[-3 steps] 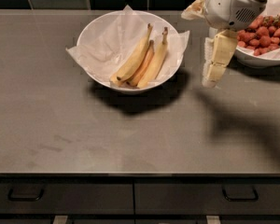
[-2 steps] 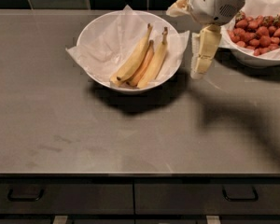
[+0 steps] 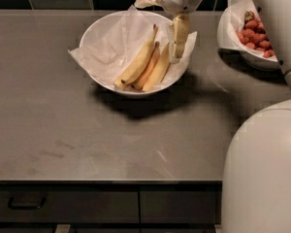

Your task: Pick banana from white bowl

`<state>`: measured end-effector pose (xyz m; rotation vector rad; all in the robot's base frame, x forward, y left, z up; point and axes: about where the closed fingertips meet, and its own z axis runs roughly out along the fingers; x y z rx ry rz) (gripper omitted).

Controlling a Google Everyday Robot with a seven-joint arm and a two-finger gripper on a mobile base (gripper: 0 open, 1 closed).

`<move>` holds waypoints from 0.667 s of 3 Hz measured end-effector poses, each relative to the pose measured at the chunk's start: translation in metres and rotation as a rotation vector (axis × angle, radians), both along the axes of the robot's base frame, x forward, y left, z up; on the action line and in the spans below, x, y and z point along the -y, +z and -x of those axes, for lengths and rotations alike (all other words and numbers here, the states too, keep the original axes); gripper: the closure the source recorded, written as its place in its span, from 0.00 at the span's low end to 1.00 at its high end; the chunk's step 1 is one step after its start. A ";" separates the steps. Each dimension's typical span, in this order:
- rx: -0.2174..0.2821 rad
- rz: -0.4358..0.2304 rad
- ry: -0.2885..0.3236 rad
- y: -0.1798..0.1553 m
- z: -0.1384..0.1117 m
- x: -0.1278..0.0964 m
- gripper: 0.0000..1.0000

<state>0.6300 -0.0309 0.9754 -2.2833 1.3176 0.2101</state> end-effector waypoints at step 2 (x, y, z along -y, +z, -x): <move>0.011 -0.019 0.020 -0.010 -0.012 -0.015 0.00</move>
Offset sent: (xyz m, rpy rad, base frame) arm -0.0040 0.0104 -0.0317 -0.0334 0.0763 0.0853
